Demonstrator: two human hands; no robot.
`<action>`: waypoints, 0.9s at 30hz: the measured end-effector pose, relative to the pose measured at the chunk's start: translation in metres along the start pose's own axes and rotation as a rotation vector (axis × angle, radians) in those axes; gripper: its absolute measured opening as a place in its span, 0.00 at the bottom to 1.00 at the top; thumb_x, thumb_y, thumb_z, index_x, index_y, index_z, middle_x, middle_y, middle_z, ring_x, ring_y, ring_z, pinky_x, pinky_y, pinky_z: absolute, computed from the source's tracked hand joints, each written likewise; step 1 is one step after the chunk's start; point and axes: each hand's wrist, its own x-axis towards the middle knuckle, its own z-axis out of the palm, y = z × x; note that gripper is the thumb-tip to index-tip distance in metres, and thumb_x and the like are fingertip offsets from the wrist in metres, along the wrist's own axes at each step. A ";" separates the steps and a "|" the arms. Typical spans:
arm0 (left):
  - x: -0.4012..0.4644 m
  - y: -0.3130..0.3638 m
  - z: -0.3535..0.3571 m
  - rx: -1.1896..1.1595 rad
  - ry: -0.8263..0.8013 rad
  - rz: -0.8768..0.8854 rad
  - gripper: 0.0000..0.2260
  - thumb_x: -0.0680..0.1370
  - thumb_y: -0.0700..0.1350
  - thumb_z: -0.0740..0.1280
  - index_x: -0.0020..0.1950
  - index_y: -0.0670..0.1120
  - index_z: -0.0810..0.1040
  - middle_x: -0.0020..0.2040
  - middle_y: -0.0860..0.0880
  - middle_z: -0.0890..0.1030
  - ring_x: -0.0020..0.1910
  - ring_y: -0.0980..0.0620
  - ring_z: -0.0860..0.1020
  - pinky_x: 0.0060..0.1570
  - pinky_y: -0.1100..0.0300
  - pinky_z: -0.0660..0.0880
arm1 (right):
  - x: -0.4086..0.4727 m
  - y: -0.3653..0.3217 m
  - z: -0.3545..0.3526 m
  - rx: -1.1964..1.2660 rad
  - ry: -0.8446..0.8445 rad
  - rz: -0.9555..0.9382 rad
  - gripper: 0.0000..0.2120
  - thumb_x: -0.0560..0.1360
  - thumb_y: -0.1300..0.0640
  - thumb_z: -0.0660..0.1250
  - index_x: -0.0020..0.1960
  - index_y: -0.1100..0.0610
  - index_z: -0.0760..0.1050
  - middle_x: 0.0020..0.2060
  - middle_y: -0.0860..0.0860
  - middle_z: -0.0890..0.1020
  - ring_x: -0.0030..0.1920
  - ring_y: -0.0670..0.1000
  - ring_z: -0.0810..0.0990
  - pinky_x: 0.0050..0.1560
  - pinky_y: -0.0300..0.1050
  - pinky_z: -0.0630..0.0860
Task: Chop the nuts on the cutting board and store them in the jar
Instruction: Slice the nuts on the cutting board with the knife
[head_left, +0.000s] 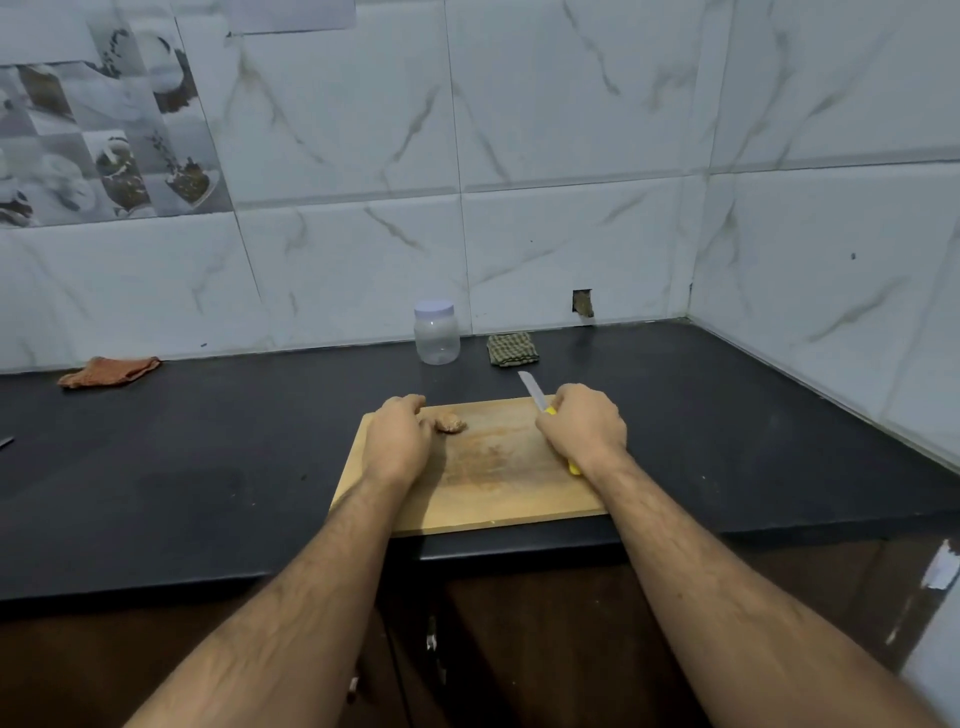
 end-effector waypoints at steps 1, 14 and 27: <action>0.003 0.001 0.000 -0.007 -0.033 0.005 0.18 0.80 0.42 0.64 0.70 0.45 0.75 0.67 0.46 0.77 0.66 0.47 0.74 0.64 0.54 0.70 | -0.002 -0.005 0.003 0.044 -0.022 -0.007 0.03 0.73 0.56 0.65 0.45 0.54 0.75 0.40 0.49 0.79 0.41 0.53 0.78 0.35 0.45 0.72; 0.026 0.011 0.013 0.026 -0.245 0.006 0.10 0.79 0.52 0.67 0.57 0.50 0.82 0.54 0.51 0.84 0.54 0.52 0.80 0.56 0.53 0.77 | -0.018 -0.021 0.030 0.088 -0.093 -0.045 0.02 0.76 0.50 0.62 0.47 0.48 0.71 0.41 0.46 0.78 0.44 0.53 0.77 0.38 0.46 0.71; 0.007 -0.004 -0.002 -0.214 -0.431 0.078 0.18 0.75 0.50 0.74 0.64 0.49 0.81 0.58 0.54 0.82 0.52 0.59 0.77 0.50 0.66 0.69 | -0.049 -0.033 0.006 -0.124 -0.244 -0.235 0.05 0.79 0.54 0.61 0.46 0.52 0.73 0.41 0.49 0.78 0.44 0.53 0.75 0.41 0.46 0.68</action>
